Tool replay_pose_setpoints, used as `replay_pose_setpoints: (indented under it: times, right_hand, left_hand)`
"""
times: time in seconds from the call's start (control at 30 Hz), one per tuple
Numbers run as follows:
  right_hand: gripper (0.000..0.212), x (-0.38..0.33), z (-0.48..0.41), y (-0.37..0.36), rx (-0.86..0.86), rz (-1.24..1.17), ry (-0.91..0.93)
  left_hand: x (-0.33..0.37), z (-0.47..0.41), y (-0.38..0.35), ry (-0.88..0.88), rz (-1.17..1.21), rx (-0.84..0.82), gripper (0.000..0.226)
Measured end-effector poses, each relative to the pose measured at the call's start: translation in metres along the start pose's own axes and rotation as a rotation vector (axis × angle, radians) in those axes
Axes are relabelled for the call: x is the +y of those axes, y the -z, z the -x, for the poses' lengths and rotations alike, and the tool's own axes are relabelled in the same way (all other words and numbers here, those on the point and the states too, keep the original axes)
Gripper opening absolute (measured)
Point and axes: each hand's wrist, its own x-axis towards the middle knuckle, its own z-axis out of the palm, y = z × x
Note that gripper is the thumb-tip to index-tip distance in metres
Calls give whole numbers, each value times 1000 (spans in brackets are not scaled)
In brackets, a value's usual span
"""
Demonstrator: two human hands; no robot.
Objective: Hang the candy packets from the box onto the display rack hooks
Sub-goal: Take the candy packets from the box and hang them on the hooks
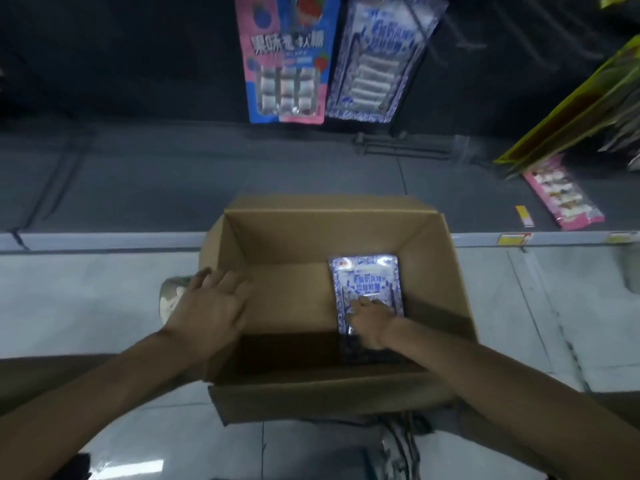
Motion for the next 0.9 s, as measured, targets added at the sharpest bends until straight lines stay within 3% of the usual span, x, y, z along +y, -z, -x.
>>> replay_pose_setpoints:
  times: [0.13, 0.43, 0.6, 0.73, 0.8, 0.9]
  right_hand:
    - [57, -17, -33, -10, 34, 238, 73]
    - [61, -14, -69, -13, -106, 664, 151]
    - [51, 24, -61, -13, 32, 693, 359]
    - [41, 56, -34, -6, 244, 756, 490]
    - [42, 72, -17, -6, 356, 786, 503]
    - [23, 95, 2, -9, 427, 769, 464]
  left_hand:
    - [-5, -3, -19, -70, -120, -115, 42]
    - [0, -6, -22, -41, -141, -95, 42]
    - [2, -8, -23, -27, -151, -98, 41]
    - [2, -10, -23, -24, -146, -96, 39]
    - [1, -10, -26, -35, -142, -74, 38]
    - [-2, -10, -31, -44, -133, -48, 36]
